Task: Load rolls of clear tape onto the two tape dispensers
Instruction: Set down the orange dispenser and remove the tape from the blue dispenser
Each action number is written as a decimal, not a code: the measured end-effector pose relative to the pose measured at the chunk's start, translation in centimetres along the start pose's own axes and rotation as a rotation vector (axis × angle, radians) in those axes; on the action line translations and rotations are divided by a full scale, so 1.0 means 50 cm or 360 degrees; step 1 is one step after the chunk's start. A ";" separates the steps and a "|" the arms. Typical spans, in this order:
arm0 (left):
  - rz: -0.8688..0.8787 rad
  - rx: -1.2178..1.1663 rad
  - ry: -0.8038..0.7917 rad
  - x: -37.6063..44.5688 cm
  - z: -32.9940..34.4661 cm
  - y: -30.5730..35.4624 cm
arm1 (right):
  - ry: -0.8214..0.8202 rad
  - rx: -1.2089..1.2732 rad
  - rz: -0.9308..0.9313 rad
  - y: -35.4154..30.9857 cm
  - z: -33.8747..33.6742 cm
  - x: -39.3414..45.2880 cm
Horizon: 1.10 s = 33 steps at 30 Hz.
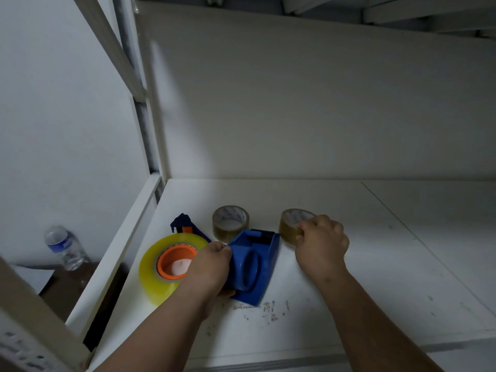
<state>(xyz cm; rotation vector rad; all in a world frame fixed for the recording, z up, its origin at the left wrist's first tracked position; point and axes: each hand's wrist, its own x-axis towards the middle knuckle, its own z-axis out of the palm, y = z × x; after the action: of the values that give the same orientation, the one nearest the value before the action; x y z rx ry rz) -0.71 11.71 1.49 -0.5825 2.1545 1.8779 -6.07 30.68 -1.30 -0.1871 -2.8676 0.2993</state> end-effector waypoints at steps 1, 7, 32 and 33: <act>-0.0004 0.0004 0.0017 0.001 0.004 0.001 | -0.0005 -0.0022 -0.0032 0.002 -0.001 0.010; -0.0077 -0.0073 0.0103 -0.009 0.029 0.009 | -0.0148 -0.0062 -0.0239 0.012 0.029 0.057; -0.0006 -0.0512 -0.0274 -0.055 0.123 -0.012 | -0.0846 0.2160 0.0241 0.083 -0.010 -0.053; -0.0011 -0.0496 -0.0320 -0.057 0.125 -0.015 | -0.0815 0.2164 0.0251 0.088 -0.015 -0.062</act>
<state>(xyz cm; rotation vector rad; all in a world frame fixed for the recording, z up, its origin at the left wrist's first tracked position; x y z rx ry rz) 1.62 18.21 1.03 -0.4325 1.7485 2.1828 -2.45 34.60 -2.28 -0.0558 -2.3380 2.3982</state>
